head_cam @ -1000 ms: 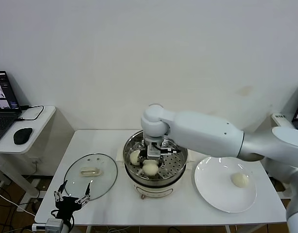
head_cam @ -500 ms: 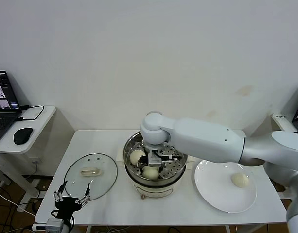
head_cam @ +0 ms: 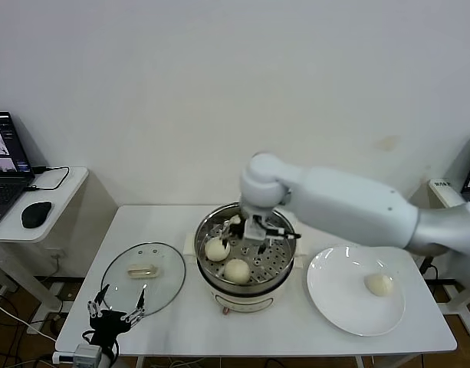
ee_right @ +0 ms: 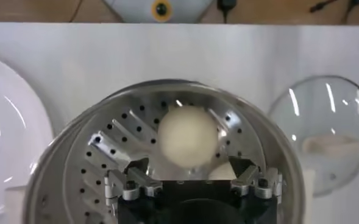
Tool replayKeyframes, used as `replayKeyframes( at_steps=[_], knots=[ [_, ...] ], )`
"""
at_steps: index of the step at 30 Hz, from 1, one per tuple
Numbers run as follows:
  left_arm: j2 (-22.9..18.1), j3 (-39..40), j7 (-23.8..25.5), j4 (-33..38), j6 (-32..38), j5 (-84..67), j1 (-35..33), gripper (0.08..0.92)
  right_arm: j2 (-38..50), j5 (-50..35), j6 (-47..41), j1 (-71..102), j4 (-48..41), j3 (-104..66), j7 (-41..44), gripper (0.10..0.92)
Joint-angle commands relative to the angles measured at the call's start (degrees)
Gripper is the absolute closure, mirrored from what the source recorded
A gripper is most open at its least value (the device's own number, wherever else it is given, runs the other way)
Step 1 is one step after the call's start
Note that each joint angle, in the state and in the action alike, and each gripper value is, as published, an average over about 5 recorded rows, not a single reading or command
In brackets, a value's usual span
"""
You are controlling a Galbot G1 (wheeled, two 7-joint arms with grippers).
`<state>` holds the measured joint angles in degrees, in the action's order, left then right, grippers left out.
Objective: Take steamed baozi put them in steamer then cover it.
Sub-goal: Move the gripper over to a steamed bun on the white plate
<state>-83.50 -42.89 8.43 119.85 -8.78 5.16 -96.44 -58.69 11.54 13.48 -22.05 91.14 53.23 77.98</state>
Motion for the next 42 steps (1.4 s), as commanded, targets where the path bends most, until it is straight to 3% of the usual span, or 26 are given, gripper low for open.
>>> replayKeyframes(
  at_steps=[1,7,15,23,32,42],
  knots=[
    [0.32,0.29,0.5,0.88,-0.28,-0.12,-0.41,0.177,13.86,-16.12,-29.28,-5.0,1.1,-4.98,-1.19,0.203],
    [0.95,0.74,0.89,1.92,-0.54,-0.14,-1.33,0.177,23.62,-18.17,-38.47,-0.64,0.63,-9.62,-0.19,0.202],
    [1.02,1.22,1.13,2.53,-0.83,-0.06,-1.96,0.177,31.63,-7.35,-32.18,12.51,-2.0,-20.48,1.02,0.202],
    [0.91,1.63,1.1,2.57,-1.12,-0.05,-2.26,0.177,32.45,3.28,-26.05,25.12,-6.23,-24.55,0.74,0.203],
    [1.14,1.09,1.26,1.46,-1.38,0.03,-2.13,0.177,29.58,11.89,-25.25,37.61,-9.0,-31.59,-0.83,0.203],
    [1.22,1.14,1.51,0.92,-1.76,0.58,-2.21,0.177,28.02,14.15,-24.97,44.34,-10.73,-34.52,-2.38,0.203]
  ],
)
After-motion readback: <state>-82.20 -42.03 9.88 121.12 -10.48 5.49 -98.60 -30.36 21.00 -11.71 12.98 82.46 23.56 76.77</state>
